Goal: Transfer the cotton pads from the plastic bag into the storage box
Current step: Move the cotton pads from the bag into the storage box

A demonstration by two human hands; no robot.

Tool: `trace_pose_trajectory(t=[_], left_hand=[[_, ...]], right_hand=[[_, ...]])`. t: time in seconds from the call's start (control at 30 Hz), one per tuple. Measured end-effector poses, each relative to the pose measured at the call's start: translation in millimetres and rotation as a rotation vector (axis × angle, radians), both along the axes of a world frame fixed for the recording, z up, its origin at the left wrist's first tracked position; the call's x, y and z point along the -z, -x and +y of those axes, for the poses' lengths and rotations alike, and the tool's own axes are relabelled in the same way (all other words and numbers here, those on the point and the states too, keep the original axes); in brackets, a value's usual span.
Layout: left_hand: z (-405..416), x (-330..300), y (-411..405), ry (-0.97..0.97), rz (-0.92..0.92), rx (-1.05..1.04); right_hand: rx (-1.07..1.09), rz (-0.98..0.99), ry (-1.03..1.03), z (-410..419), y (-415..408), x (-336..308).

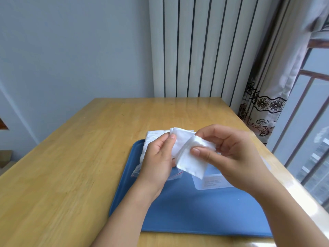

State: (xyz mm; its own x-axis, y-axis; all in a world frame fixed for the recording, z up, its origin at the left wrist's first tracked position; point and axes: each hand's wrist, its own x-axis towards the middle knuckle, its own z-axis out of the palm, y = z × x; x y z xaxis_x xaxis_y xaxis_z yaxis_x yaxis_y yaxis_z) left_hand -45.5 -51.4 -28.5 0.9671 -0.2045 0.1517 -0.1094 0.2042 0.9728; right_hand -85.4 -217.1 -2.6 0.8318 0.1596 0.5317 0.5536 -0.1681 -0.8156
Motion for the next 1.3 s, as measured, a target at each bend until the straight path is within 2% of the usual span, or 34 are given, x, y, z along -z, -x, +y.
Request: trace_pose_trajectory(t=[0.2, 0.43, 0.63, 0.93, 1.1, 1.3], left_hand=[[-2, -2, 3, 0.002, 0.006, 0.161], [-2, 0, 4, -0.02, 0.006, 0.202], [-3, -3, 5, 0.051, 0.111, 0.159], [-4, -4, 4, 0.099, 0.193, 0.06], [-1, -3, 1, 0.081, 0.179, -0.015], [-1, -5, 4, 0.004, 0.092, 0.053]], right_hand=[[0.19, 0.006, 0.079, 2, -7, 7], [0.341, -0.052, 0.176, 0, -12, 12], [0.427, -0.273, 0.248, 0, -14, 15], [0.425, -0.42, 0.291, 2, -11, 14], [0.288, -0.324, 0.184, 1, -4, 6], [0.12, -0.109, 0.086, -4, -4, 2]])
